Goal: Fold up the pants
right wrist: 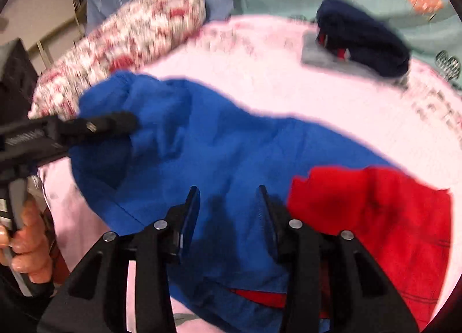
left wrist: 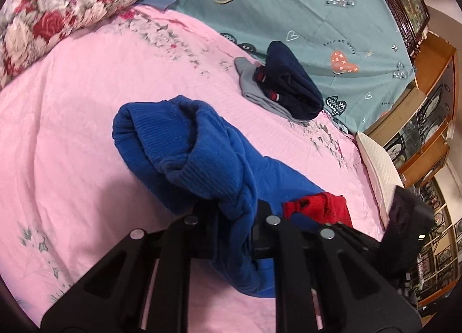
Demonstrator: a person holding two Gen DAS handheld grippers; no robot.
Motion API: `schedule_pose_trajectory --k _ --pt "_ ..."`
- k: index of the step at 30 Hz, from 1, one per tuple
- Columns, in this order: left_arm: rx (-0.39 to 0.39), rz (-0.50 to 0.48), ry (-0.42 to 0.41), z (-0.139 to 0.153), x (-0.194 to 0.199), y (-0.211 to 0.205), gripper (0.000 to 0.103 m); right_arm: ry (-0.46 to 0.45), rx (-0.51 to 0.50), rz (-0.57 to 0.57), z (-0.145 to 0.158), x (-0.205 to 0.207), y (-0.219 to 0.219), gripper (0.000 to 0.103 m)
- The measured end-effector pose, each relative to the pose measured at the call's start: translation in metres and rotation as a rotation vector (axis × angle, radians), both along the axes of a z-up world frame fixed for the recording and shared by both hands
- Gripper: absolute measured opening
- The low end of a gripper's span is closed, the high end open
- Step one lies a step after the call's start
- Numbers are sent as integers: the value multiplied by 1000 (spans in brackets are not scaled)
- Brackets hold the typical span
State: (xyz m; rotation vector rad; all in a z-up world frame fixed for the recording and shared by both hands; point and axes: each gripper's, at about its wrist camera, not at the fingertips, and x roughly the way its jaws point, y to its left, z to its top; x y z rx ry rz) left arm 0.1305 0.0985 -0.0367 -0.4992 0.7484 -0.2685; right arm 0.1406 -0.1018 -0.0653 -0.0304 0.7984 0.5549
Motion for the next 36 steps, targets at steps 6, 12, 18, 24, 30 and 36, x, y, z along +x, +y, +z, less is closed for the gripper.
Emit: schedule_pose_trajectory --k 6,12,18,24,30,36 --pt "94 -141 -127 55 -5 -64 13 -149 186 -176 70 -35 -99 42" --pt "256 -464 -191 74 -17 -211 13 -161 207 -417 63 -61 -197 42" --pt "353 -695 56 -11 1 -304 19 10 195 -565 8 -61 -254 42" --pt "227 -611 -22 37 -15 -253 76 34 379 -491 4 -69 -274 57" --pt "110 -533 -128 71 -38 -195 101 130 641 -360 11 -54 -273 65" --pt "160 -414 33 23 -2 -176 101 230 515 -428 3 -39 -260 90"
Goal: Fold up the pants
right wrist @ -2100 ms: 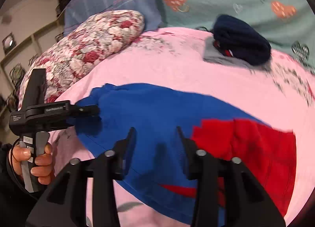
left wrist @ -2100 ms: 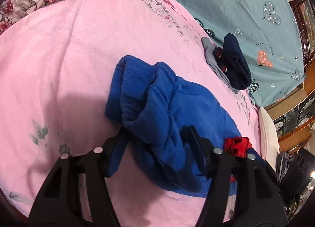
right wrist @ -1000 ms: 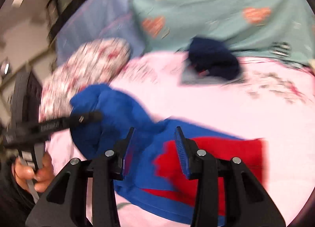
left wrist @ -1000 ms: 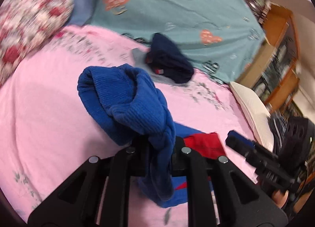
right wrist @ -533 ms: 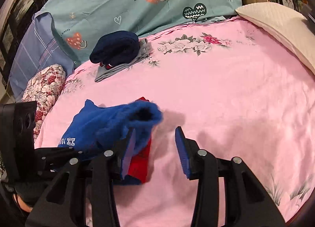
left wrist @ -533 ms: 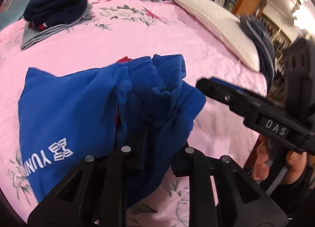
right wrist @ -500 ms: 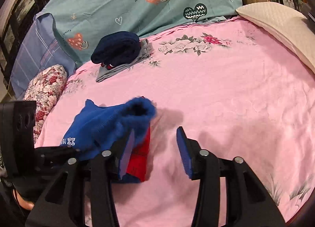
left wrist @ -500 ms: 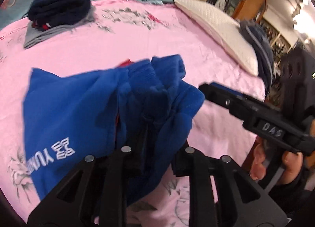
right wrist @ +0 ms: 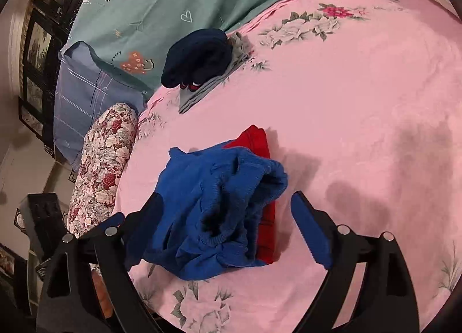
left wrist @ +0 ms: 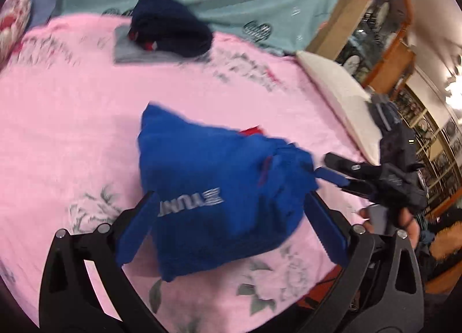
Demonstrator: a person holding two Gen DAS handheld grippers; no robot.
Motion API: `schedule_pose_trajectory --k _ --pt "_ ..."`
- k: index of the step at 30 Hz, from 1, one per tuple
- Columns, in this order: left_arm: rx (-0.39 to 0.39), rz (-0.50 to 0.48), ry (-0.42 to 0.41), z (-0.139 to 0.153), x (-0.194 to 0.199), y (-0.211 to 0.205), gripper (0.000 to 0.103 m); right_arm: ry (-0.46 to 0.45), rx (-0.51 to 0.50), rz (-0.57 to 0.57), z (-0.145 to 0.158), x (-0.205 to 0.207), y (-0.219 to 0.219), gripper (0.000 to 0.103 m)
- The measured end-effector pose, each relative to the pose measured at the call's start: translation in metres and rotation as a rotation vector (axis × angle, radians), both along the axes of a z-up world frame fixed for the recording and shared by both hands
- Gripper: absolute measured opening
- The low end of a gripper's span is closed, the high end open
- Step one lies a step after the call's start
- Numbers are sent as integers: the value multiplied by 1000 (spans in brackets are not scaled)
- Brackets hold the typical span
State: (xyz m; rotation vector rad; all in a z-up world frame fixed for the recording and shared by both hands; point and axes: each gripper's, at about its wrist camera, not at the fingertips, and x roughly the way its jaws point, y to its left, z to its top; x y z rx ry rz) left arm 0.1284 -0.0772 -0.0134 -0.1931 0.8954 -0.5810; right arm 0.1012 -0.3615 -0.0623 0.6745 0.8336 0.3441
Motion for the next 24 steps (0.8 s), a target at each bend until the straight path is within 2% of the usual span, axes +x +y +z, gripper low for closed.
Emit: schedule_pose_trajectory --k 3,4,5,6,7,8,9,12,13,15,17,18,19,20,21,22,24 --pt "40 -7 45 -20 7 -2 101 41 -4 58 -10 11 13 90" --pt "56 -11 46 -24 6 -1 101 57 -25 72 -14 14 17 79" --pt "79 -10 29 -25 5 -3 101 72 -70 90 -16 20 24 44" --pt "92 -10 15 -24 2 -3 101 71 -93 119 -17 25 30 36" --pt "98 -8 3 -23 2 -3 101 58 -104 129 -13 26 32 32" --pt "95 -1 -14 -19 1 1 101 15 -137 133 -1 27 37 24" --pt "96 11 -27 -17 -1 3 101 -38 -159 152 14 27 41 22" --pt "86 41 -90 -5 -5 7 101 -173 -213 209 61 23 56 21" --pt "86 47 -117 -1 -8 7 101 -179 -216 205 66 25 55 21" --pt "96 37 -145 1 -11 3 101 -103 -236 177 52 36 43 21" --pt "122 19 -120 -7 -6 -5 101 41 -300 151 14 50 35 24" --pt "140 5 -83 -17 -1 -9 101 117 -322 131 -7 52 30 29" --pt "165 2 -47 -26 4 -12 101 141 -323 115 -18 51 27 43" --pt "188 -3 -11 -34 7 -14 100 128 -317 86 -19 45 21 48" --pt "181 -11 6 -36 6 -12 100 110 -320 72 -14 39 19 48" --pt "171 -9 -10 -31 3 -12 100 80 -330 59 -4 32 18 49" --pt "128 -6 -103 -6 -6 -8 101 -20 -352 34 22 15 20 49"
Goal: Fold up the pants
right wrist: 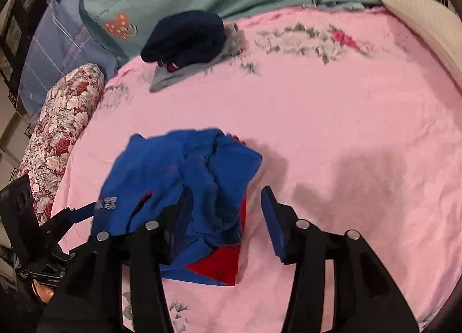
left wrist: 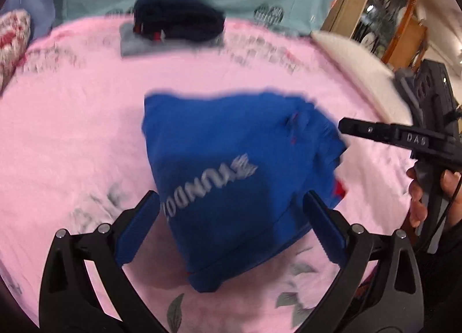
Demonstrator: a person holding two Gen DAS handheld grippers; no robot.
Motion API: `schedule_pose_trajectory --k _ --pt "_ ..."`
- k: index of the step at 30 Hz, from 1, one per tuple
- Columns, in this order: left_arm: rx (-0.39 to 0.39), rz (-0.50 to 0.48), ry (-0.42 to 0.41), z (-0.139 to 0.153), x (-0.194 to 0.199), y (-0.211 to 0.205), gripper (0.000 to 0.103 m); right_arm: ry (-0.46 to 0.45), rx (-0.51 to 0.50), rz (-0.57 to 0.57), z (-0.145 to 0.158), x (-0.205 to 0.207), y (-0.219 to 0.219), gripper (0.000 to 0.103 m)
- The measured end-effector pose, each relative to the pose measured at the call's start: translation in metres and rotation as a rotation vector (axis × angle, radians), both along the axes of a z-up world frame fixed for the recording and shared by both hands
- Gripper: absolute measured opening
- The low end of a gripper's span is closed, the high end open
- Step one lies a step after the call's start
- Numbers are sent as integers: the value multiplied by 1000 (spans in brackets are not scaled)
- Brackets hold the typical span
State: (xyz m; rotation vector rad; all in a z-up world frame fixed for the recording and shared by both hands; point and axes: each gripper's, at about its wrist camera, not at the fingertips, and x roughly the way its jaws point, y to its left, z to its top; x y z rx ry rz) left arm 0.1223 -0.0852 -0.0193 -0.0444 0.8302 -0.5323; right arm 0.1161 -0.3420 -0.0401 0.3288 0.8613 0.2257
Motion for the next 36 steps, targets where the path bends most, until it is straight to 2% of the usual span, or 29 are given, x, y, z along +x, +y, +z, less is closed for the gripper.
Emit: schedule_pose_trajectory --k 2,4,5,7,8,9,10,11,12,15,17,18,19,21,22,23,24,26,28,30,34,36 --pt "-84 -2 -103 30 -9 6 101 -93 47 46 24 -10 6 49" --pt "-140 2 -133 42 -8 8 101 -142 81 89 34 -9 15 49" --pt "-156 -7 -112 39 -4 5 101 -133 100 103 31 -3 19 49" --pt "-169 -54 38 9 12 -8 101 -67 131 104 14 11 19 49" --pt "-148 -56 125 -13 19 -13 101 12 138 87 -5 20 17 49" --pt "-139 -56 175 -29 22 -14 101 102 127 72 -26 28 15 49" --pt "-131 -64 199 -43 22 -14 101 139 120 67 -39 30 12 48" --pt "-119 -72 187 -48 19 -14 101 142 96 64 -47 28 10 48" --pt "-104 -84 162 -48 15 -15 101 147 98 67 -49 27 8 48" --pt "-110 -74 173 -41 15 -13 101 147 122 59 -44 24 4 48" --pt "-105 -60 171 -29 12 -9 101 123 118 63 -35 20 7 52" --pt "-108 -60 132 -17 6 -5 101 101 123 66 -28 16 6 53" --pt "-105 -63 89 -6 0 0 101 79 133 71 -22 12 2 58" --pt "-81 -37 -8 16 -9 14 101 22 160 64 -10 4 -10 78" --pt "-68 -16 -26 21 -6 21 101 -2 176 45 -7 0 -18 99" --pt "-68 2 -26 23 -1 30 101 -27 205 21 -6 -4 -29 102" --pt "-92 35 -13 20 9 42 101 -35 245 25 -8 -4 -37 102" --pt "-152 98 98 6 31 64 101 1 307 36 -19 -1 -46 102" --pt "-247 152 218 -13 47 84 101 17 331 20 -26 -2 -48 102" --pt "-281 187 217 -17 49 90 101 -31 326 25 -19 -7 -40 102" --pt "-378 155 192 -1 76 66 101 -125 289 185 10 -7 1 102" --pt "-373 117 215 -1 95 44 101 -90 230 225 10 0 22 102"
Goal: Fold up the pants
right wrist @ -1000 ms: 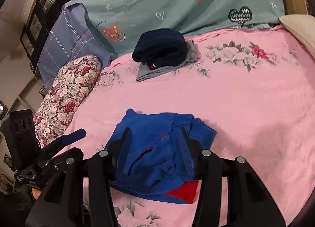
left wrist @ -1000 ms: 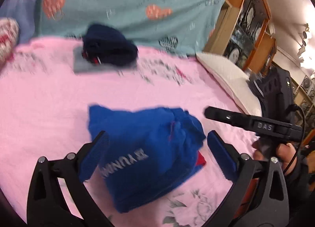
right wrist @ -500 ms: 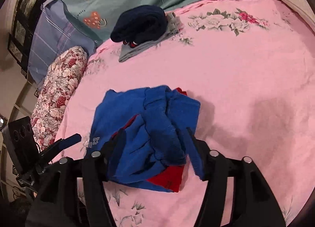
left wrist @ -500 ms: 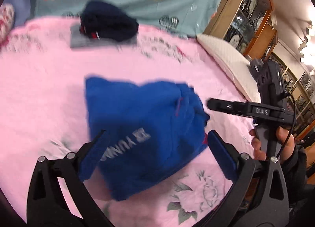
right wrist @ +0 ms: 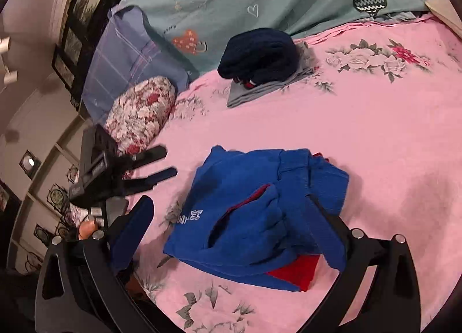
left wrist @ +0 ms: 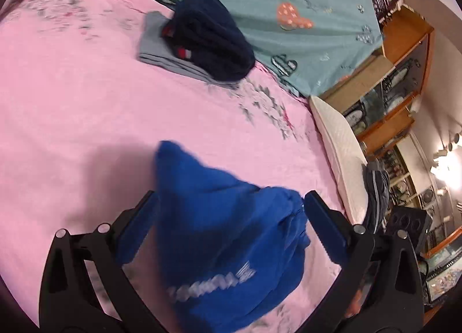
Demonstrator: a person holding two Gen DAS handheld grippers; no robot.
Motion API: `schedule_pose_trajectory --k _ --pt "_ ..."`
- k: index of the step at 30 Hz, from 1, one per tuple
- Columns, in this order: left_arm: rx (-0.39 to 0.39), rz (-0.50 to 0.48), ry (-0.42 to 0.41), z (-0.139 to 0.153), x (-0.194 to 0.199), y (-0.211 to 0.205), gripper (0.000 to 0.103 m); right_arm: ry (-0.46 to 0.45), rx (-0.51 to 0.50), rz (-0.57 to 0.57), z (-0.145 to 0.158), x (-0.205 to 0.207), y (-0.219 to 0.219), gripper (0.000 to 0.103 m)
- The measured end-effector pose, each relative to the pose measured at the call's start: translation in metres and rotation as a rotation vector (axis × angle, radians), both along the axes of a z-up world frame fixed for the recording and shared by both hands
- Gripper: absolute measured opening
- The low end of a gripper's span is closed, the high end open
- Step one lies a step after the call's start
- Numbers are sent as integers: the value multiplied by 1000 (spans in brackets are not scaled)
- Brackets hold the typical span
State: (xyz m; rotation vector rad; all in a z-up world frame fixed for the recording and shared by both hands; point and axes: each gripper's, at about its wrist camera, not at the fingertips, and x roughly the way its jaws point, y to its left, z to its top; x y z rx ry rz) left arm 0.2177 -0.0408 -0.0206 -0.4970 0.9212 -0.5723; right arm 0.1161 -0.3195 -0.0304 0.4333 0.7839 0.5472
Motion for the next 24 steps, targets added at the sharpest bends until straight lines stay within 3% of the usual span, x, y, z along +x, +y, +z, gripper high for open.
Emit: schedule_pose_trajectory --k 2,3,4,6,8,10,14,17,20,23,24 --pt "95 -6 72 -20 19 -22 101 106 -41 -2 -21 12 8 102" --pt "203 31 126 -40 32 -31 101 183 -76 -19 -39 18 9 102" --pt "256 51 153 -53 39 -36 100 184 -94 -38 -48 18 7 102" --pt "349 56 90 -57 41 -43 101 151 -157 -44 -54 13 9 102" --pt "343 65 101 -51 40 -41 101 145 -144 -44 -49 7 6 102" --pt "317 80 119 -45 39 -34 101 134 -66 -34 -38 -1 -5 102" --pt "178 36 59 -25 4 -4 101 57 -24 -102 -23 -11 -42 102" --pt "91 -3 59 -23 -21 9 101 129 52 -140 -46 -1 -65 102" --pt "28 -7 102 -41 -30 10 101 184 118 -109 -69 13 -60 102" --pt "24 -23 145 -60 -32 -4 101 201 87 -86 -78 23 -41 102" --pt "47 -19 112 -59 -33 -12 101 202 93 -74 -79 24 -38 102"
